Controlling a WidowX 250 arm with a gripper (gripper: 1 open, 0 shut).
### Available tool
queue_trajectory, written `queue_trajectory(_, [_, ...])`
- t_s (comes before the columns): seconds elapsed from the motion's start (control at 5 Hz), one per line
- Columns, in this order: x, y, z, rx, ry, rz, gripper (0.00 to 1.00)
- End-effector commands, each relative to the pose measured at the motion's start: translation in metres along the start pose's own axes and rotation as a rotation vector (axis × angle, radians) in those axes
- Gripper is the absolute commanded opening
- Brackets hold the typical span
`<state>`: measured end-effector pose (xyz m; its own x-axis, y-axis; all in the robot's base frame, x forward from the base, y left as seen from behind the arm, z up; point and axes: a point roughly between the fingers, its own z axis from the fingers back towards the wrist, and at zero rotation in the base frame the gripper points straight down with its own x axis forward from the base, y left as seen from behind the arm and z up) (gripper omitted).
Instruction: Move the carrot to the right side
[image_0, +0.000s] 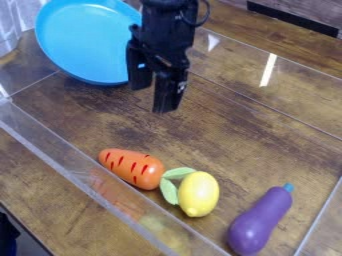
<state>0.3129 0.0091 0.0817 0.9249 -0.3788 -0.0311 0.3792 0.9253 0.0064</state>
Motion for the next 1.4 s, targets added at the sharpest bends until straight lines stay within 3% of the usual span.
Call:
queue_trajectory(0.0, [0.000,0.010,0.002,0.014,-0.031,-0.049,1.00])
queue_trajectory(0.4, [-0.002,0.013,-0.020,0.012,-0.032,-0.132,1.00])
queue_trajectory(0.8, [-0.005,0.011,-0.053,0.024,-0.018,-0.303,1.00])
queue_trajectory(1.2, [-0.008,0.010,-0.057,0.019,0.002,-0.351,1.00])
